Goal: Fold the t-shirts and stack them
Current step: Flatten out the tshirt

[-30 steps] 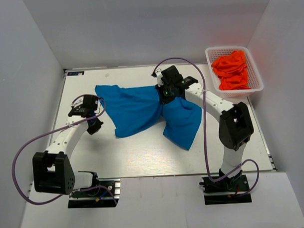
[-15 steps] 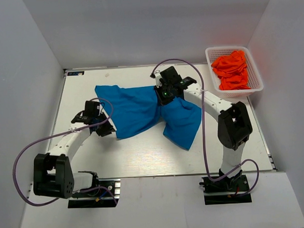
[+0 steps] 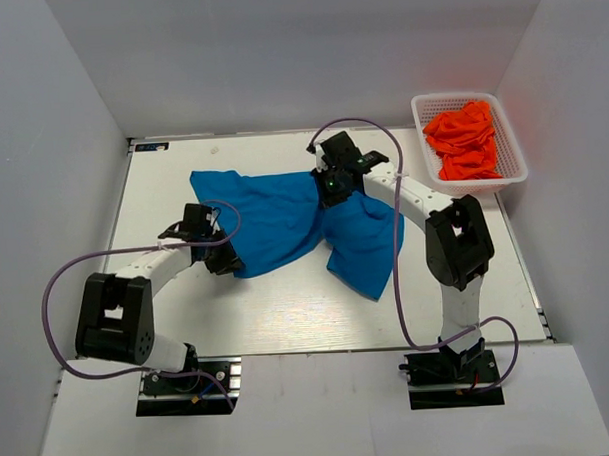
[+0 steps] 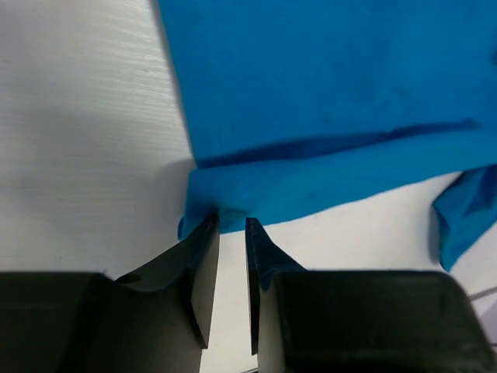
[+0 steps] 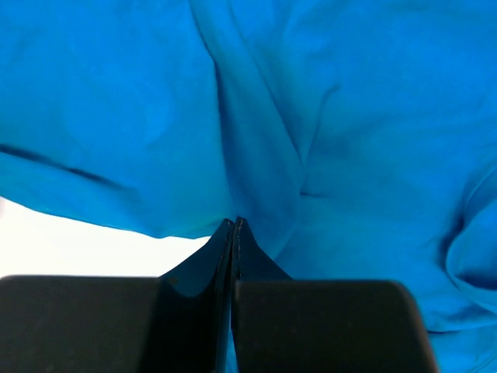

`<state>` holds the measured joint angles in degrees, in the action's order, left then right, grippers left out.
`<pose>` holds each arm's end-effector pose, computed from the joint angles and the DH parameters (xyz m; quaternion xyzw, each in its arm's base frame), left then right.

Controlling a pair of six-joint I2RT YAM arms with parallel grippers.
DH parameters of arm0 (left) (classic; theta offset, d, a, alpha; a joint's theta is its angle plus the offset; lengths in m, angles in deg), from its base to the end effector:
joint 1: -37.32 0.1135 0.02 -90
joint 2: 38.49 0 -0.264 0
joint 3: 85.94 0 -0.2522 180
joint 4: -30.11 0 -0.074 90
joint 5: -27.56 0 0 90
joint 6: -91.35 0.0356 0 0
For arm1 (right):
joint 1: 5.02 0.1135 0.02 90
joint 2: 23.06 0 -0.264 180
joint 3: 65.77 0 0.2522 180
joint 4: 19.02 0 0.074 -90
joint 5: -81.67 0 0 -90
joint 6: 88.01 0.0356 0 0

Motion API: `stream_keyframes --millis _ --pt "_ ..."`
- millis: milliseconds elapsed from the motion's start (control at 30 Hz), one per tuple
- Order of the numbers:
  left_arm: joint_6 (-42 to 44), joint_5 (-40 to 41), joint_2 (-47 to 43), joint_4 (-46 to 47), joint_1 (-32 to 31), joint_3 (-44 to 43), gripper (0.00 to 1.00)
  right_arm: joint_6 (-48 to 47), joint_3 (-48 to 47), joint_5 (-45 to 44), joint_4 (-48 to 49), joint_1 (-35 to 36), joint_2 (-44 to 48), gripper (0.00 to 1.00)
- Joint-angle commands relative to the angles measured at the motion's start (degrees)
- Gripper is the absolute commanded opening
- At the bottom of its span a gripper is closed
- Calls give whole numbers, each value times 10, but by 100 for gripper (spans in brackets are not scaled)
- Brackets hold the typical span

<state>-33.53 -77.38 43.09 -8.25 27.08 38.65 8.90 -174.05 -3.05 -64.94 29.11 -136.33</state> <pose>0.2486 -0.0542 0.1656 -0.1784 0.9510 -0.2010 0.1532 0.3661 0.2521 0.2491 -0.2365 0.9113 0.1578 0.2978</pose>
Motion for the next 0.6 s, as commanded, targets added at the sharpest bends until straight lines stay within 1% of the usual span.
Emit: stream_keyframes --millis 0,67,100,133,200,300,400,433,500,567 --pt "8 49 -2 -33 -4 -40 31 7 -11 1 5 -5 9 0" --pt "8 95 -19 -64 -9 -57 37 6 -8 1 7 -6 11 0" --pt "2 111 -26 -75 -9 -62 47 6 -7 0 6 -7 13 0" --pt "2 138 -32 -81 -9 -63 53 6 -5 0 6 -7 11 0" --pt "2 154 -43 -81 -9 -63 69 6 1 1 7 -8 12 0" --pt "2 142 -32 -74 -9 -57 69 6 6 2 7 -12 13 0" --pt "2 114 1 -68 -9 -72 69 5 7 4 8 -13 14 0" --pt "2 101 7 -60 -9 -72 66 3 7 4 9 -14 13 0" --pt "2 77 12 -35 -9 -67 66 4 9 7 10 -15 12 0" --pt "2 62 12 -19 -14 -62 63 4 10 11 13 -16 14 0"
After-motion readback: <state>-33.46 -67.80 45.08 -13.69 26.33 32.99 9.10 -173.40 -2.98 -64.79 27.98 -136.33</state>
